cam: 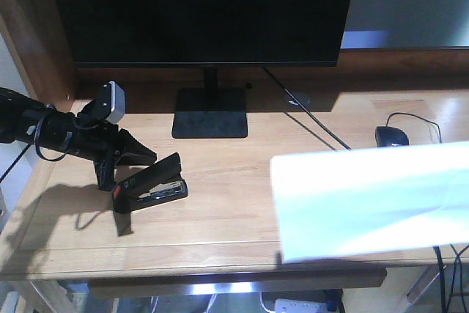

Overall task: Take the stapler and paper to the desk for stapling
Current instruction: 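Swing the right gripper holding the paper sheet over the desk center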

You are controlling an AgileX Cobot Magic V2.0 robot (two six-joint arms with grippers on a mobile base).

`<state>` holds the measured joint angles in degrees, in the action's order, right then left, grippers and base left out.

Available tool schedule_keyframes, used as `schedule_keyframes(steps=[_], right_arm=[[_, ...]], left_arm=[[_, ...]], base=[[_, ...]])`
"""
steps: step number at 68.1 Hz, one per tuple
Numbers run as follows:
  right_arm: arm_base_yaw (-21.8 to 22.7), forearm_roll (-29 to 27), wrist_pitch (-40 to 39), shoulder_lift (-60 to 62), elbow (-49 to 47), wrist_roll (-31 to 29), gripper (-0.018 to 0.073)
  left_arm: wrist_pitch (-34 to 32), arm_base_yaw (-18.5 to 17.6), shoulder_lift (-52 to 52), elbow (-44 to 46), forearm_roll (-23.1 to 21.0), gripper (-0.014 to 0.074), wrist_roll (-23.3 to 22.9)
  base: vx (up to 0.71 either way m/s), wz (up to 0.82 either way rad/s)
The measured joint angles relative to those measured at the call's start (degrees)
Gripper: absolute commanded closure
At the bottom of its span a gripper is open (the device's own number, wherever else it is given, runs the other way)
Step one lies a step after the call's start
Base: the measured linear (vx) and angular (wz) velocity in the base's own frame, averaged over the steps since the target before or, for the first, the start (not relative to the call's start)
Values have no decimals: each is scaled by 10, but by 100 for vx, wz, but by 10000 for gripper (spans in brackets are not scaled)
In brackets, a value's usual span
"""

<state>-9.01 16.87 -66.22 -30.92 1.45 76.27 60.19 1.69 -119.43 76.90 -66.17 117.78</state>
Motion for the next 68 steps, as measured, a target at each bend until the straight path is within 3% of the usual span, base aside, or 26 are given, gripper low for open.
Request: schedule_keyframes(steps=[11,14,20,36,48,68], right_arm=[[0,213,69,0,-58,5,561],[0,291,88,0,-87,21,561],[0,395,124,0,-136,62,561],[0,590,186,-20,-220,182,561],[0,689,155,-101,-251,230,561],[-7,723,128,-274,-302,233,561]], left_arm=[[0,0,0,0,0,603,0],[0,0,0,0,0,603,0],[0,0,0,0,0,603,0],[0,0,0,0,0,603,0],[0,0,0,0,0,603,0],[0,0,0,0,0,603,0]], base=[[0,0],[0,0],[0,0],[0,0],[0,0],[0,0]])
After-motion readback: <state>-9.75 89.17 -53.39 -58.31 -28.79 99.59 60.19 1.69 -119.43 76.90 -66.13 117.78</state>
